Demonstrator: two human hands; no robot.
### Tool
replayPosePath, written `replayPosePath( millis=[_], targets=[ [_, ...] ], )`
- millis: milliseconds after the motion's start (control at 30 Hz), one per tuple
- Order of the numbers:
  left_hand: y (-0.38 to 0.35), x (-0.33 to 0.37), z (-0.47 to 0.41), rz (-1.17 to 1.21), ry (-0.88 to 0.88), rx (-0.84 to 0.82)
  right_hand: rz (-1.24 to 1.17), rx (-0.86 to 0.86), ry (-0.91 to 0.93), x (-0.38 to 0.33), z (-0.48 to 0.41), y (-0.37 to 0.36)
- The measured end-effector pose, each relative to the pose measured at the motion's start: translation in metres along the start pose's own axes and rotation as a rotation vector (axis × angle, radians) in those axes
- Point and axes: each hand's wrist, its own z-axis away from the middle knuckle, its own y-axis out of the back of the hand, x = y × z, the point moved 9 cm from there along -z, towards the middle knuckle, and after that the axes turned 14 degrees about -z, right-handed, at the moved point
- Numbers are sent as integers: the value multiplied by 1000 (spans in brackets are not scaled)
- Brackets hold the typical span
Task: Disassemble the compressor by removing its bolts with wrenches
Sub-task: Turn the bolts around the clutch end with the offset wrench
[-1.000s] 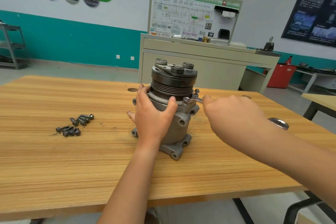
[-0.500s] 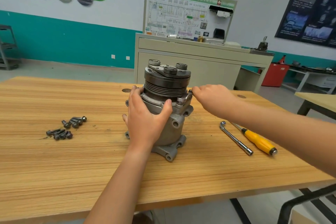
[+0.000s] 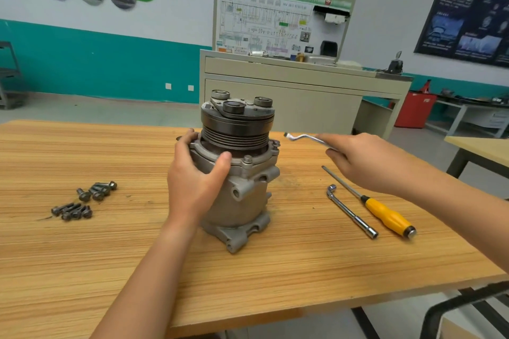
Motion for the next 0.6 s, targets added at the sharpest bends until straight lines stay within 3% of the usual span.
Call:
replayPosePath(
  millis=[200,467,600],
  targets=[
    [-3,-4,-8,31,-41,-56,92,-40,78,-20,-5,-6],
    [-3,-4,-7,83,-56,-35,580,-152,105,-53,-1,-9],
    [-4,-4,-7,85,-67,-31,590,-146,139,-57,-2,-10]
  ],
)
